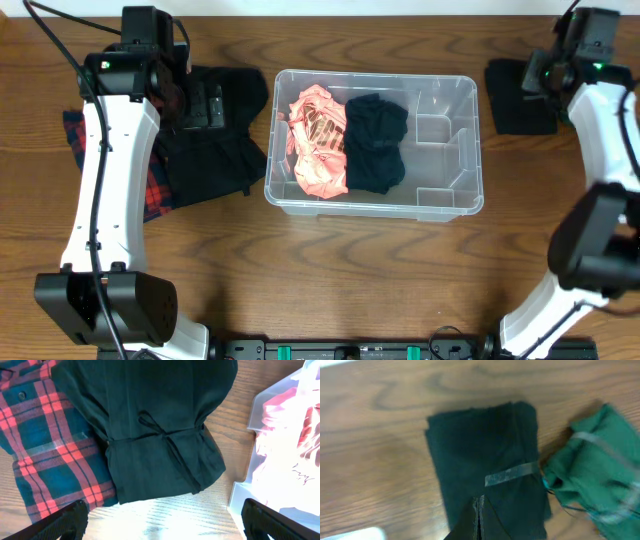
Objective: Pack container
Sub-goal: 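Move the right gripper to the black folded garment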
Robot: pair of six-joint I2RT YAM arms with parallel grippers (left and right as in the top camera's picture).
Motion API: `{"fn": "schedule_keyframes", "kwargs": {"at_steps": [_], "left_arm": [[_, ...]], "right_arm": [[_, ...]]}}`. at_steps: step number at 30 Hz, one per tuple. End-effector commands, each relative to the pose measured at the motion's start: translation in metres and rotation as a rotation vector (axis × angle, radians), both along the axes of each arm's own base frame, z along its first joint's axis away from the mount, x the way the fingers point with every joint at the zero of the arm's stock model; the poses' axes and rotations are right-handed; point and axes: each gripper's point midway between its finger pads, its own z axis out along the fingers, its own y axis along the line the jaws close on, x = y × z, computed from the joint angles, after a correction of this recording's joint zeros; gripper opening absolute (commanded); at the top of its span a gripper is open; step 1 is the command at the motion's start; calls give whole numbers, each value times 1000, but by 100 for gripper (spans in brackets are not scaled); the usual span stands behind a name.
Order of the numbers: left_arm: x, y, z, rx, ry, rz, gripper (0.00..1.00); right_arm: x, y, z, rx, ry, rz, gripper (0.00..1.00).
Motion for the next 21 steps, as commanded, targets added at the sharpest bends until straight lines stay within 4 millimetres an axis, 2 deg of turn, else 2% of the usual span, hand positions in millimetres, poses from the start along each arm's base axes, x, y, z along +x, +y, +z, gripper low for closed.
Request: {"fn": "schedule_keyframes", "kwargs": {"at_steps": [1,4,7,11,14,16,19,21], "left_arm": [[3,3,5,7,-12,15,98],[3,2,5,7,-12,15,98],[3,3,5,7,-12,14,98],[3,3,5,7,-12,15,98],[3,3,5,7,-12,15,98],[3,3,5,7,-12,15,98],[3,2,5,7,-12,14,98],[3,3,5,7,-12,15,98]], "right_arm": [[4,-5,-42,-1,66,37,1],[1,-7,-83,17,138,34,4],[-11,-4,-119,40,231,34,4],[-36,2,-148,73,360,35,1],[-57,9,-153,113,446,16,1],[-69,21,-152,172,487,27,1],[-79,35,-147,245,518,45,1],[-80,37,-143,263,519,18,1]]}}
